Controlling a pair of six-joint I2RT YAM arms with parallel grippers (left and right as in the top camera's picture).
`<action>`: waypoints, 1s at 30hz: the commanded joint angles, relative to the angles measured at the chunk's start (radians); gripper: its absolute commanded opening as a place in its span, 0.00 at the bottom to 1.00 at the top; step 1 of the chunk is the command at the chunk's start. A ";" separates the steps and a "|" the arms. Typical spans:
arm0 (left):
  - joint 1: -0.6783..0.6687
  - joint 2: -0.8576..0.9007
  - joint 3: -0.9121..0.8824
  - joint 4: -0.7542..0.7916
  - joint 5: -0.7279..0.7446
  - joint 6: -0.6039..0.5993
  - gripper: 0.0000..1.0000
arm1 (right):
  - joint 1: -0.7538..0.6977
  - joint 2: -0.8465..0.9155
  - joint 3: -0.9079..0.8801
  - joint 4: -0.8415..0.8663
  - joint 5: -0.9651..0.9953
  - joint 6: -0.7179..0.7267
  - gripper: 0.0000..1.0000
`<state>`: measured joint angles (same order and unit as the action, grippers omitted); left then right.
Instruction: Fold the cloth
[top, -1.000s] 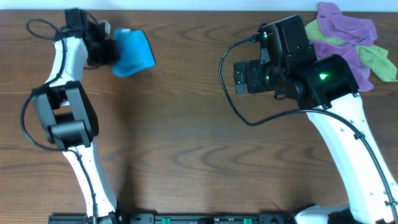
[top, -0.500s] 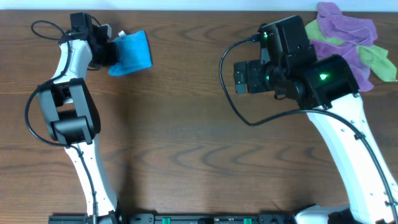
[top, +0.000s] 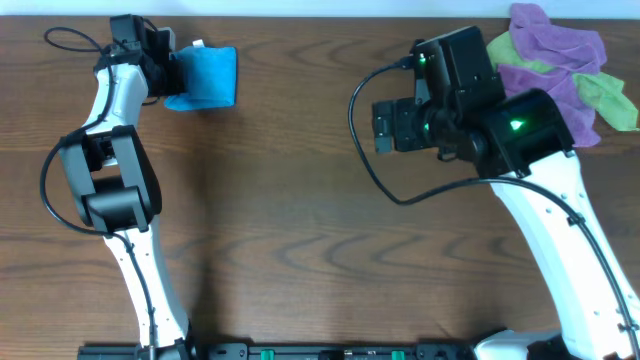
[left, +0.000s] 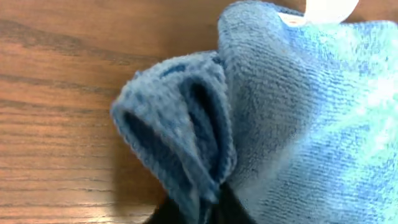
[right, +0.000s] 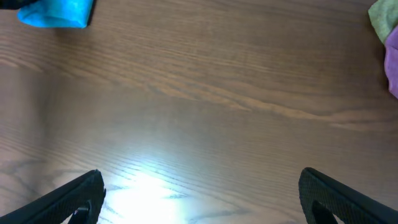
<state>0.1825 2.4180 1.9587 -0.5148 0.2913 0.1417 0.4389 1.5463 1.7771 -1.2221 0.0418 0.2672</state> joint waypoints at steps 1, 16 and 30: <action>0.004 0.003 0.021 0.003 0.023 -0.028 0.96 | 0.013 -0.010 -0.003 -0.002 0.010 0.009 0.99; 0.030 -0.074 0.285 -0.176 -0.029 -0.123 0.95 | 0.014 -0.010 -0.003 -0.051 0.011 0.009 0.99; 0.029 -0.435 0.304 -0.630 0.091 -0.055 0.95 | 0.013 -0.039 -0.003 -0.092 0.241 0.008 0.99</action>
<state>0.2115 2.0617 2.2387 -1.1046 0.3695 0.0547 0.4454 1.5440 1.7771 -1.3056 0.1982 0.2676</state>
